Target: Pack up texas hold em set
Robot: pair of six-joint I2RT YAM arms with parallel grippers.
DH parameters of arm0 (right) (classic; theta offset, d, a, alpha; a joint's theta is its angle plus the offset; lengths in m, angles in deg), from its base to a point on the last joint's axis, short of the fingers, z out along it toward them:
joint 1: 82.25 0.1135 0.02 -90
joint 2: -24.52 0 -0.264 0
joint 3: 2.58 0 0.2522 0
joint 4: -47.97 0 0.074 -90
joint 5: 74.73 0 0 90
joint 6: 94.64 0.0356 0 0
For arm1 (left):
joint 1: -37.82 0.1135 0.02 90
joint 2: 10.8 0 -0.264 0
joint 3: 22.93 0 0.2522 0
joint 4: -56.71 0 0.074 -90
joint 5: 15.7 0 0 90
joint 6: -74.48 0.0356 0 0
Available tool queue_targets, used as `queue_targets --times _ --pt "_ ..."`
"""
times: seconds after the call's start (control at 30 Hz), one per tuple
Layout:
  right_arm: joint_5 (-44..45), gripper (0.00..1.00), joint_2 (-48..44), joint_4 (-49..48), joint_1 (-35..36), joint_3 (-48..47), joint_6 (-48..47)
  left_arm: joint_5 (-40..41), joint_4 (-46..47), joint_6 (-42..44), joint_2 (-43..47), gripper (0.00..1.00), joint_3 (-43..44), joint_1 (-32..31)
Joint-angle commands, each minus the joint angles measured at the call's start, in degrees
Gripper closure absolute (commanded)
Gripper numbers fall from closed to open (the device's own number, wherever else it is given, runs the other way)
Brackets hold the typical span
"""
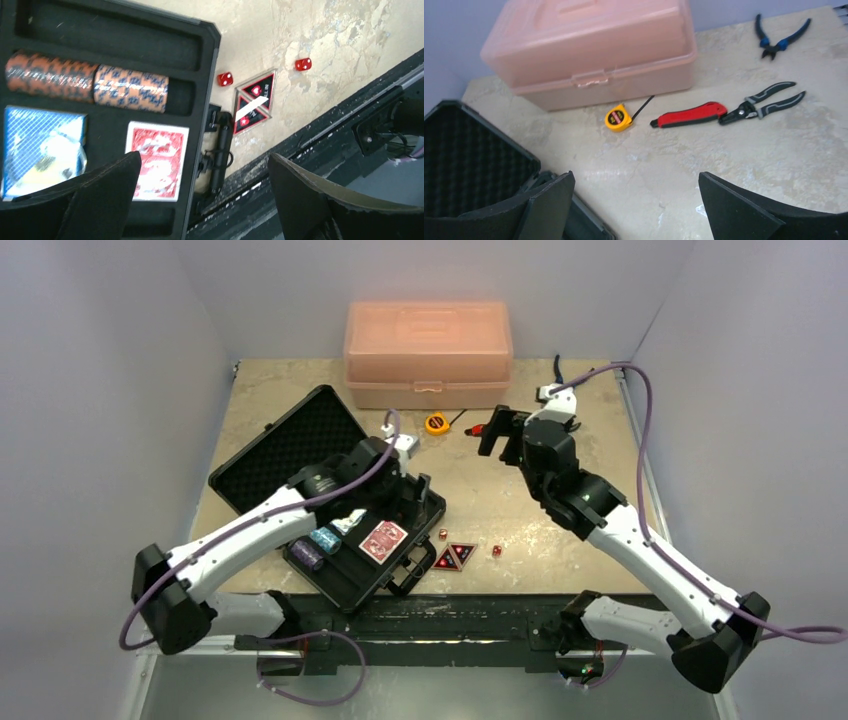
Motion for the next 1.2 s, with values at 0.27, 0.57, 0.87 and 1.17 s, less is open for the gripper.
queue_targets --times 0.27,0.57,0.87,1.17 --pt "9.37 0.01 -3.64 1.22 -0.18 1.56 2.92 7.41 10.87 -7.62 -17.65 0.05 9.25 -9.09" --pt "10.03 0.01 -3.98 0.66 -0.27 2.60 3.40 8.56 7.86 -12.94 -27.62 0.26 15.54 -11.19" --pt "10.41 0.01 -3.99 0.51 -0.33 2.96 3.32 11.49 2.69 -15.46 -29.97 0.22 18.16 -11.37" --pt "10.36 0.01 -4.27 0.39 -0.30 3.45 3.49 9.00 4.68 -16.28 -31.61 0.28 15.93 -11.48"
